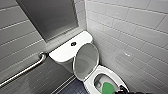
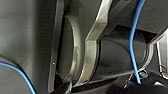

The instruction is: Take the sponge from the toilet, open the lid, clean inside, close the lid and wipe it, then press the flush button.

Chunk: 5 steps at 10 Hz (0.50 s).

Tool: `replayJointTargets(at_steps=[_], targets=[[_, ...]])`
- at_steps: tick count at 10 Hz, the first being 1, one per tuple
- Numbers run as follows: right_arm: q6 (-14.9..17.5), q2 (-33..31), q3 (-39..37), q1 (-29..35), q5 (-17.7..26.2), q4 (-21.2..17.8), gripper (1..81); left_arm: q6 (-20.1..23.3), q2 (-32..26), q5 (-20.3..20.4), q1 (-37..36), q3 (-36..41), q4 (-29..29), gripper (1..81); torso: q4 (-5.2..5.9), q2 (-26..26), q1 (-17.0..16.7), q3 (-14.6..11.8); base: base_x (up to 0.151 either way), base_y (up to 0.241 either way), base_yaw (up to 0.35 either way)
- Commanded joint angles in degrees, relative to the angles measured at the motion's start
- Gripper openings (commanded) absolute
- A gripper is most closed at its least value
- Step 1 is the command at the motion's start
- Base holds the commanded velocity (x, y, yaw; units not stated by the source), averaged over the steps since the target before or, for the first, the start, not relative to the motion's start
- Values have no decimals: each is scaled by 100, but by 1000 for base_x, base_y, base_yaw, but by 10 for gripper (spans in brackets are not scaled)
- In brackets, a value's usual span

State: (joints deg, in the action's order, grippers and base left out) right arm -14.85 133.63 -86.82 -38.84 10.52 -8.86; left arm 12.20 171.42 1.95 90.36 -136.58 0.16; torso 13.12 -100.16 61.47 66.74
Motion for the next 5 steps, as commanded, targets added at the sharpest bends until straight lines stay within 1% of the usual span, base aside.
replayJointTargets(at_steps=[1, 3, 5], targets=[[17, 270, -209, 530, 345, 50, 10, 45, -457, -397, 215, 691, -7, 811, 0, 567, -365, 0, 0, 0, 0], [17, 369, -361, 530, 363, 86, 10, 37, -714, -397, 162, 1044, -7, 811, 0, 844, -539, 0, 0, 0, 0], [8, 447, -465, 591, 573, 78, 10, 28, -950, -397, 92, 1378, -7, 811, 0, 1262, -800, 2, 0, 0, 0]])
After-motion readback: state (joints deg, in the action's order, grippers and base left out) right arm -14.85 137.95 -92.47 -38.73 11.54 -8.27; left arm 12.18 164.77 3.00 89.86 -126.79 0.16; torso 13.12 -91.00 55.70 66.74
